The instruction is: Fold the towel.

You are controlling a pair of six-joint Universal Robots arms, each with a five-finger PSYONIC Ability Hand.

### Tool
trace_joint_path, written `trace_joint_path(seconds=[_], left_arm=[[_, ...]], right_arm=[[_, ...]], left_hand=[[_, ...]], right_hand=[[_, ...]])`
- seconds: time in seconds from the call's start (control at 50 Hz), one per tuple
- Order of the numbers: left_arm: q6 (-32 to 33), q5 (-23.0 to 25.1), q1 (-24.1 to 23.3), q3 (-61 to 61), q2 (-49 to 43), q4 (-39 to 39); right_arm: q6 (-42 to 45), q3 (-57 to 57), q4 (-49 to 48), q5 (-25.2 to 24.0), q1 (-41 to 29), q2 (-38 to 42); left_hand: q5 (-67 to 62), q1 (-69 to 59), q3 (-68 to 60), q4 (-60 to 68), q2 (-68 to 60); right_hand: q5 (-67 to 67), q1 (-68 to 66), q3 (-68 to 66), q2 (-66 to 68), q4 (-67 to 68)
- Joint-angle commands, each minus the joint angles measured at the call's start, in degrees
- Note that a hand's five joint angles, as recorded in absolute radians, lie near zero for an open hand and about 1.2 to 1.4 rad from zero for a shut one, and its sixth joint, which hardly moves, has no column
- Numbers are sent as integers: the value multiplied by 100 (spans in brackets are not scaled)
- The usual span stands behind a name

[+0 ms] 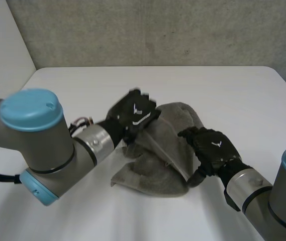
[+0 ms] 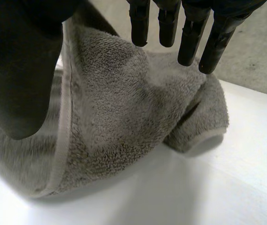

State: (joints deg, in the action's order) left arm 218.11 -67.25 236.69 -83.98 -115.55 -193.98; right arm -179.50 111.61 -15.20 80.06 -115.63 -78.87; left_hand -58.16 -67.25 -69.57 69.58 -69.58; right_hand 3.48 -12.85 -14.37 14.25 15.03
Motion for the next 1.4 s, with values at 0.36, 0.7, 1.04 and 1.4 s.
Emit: trace_joint_path(seconds=[0.36,0.7,1.04,1.4], left_arm=[[-1913,-1518,-527,391,991,-43],[-2018,-1739,-475,207,1166,-52],[-2335,-1976,61,-136,1123,-78],[-2343,-2073,369,2233,437,-929]], right_arm=[[-3047,-1475,25,677,-988,1137],[-2994,-1537,-458,1407,-1463,1682],[-2354,-1423,-660,2075,-621,1490],[2259,-6215,702,511,-179,1559]], left_hand=[[-1184,-1275,-1043,1042,-1042],[-1184,-1275,-1043,1042,-1042],[-1184,-1275,-1043,1042,-1042],[-1184,-1275,-1043,1042,-1042]], right_hand=[[-348,285,437,-425,-503],[-348,285,437,-425,-503],[5322,-5386,-5234,5245,5168],[6652,-6715,-6563,6575,6497]])
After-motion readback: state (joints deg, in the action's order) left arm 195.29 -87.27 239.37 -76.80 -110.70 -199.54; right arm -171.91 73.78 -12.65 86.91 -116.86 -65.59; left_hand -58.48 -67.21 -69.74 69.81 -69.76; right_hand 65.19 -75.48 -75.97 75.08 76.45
